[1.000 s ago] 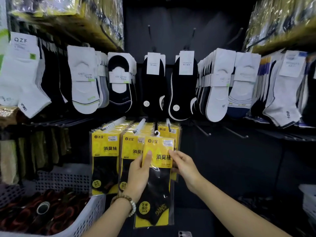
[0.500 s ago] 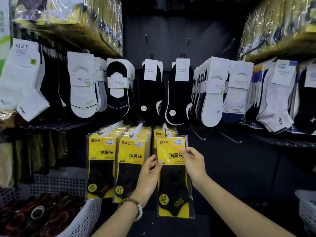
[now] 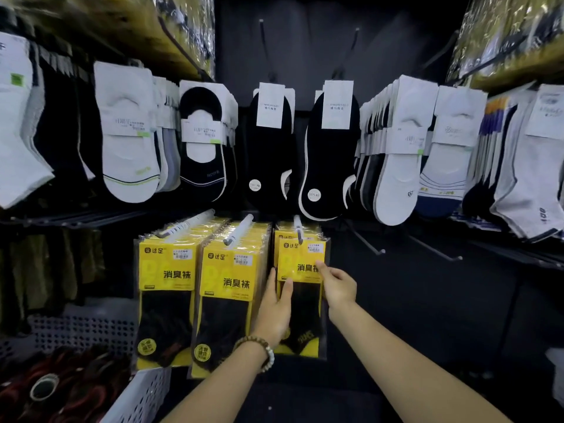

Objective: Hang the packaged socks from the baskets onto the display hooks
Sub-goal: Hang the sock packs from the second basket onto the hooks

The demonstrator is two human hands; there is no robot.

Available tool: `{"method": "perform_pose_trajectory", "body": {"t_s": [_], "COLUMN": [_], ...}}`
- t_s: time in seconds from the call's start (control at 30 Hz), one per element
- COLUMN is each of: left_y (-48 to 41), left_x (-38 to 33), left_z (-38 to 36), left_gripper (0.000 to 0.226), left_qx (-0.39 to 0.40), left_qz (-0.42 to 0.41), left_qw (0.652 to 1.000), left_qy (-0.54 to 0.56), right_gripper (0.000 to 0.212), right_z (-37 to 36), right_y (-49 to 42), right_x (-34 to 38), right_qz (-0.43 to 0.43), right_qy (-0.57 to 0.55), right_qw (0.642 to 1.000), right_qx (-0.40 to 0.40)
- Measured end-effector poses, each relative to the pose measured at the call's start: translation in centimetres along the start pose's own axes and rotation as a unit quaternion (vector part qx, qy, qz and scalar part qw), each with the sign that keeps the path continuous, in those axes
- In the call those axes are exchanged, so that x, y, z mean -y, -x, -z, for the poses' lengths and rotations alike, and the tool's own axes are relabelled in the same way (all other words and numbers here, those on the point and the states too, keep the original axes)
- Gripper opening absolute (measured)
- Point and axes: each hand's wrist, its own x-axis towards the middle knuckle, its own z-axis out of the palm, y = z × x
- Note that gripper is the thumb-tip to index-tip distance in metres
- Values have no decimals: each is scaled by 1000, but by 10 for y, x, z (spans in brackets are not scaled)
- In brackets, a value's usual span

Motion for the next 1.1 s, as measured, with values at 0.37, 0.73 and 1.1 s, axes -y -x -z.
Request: {"method": "perform_pose_trajectory", "body": {"t_s": [0.37,0.73,1.1], "left_y": [52,238,282], "left_x": [66,189,243], "left_z": [6,15,19], "left_gripper": [57,49,51], "left_qx": [64,195,279], "left_qz": [54,182,120], "left_qw": [996,950,887], "left_qy": [-38,-165,-349], "right_gripper": [16,44,67], "right_z": [92,248,304], "right_y": [38,157,183], "right_x": [-56,-188,-250], "right_qz": [-58,-285,-256], "right_qy": [119,295,480], "right_qw": [980,890,820], "right_qx": [149,199,181]}}
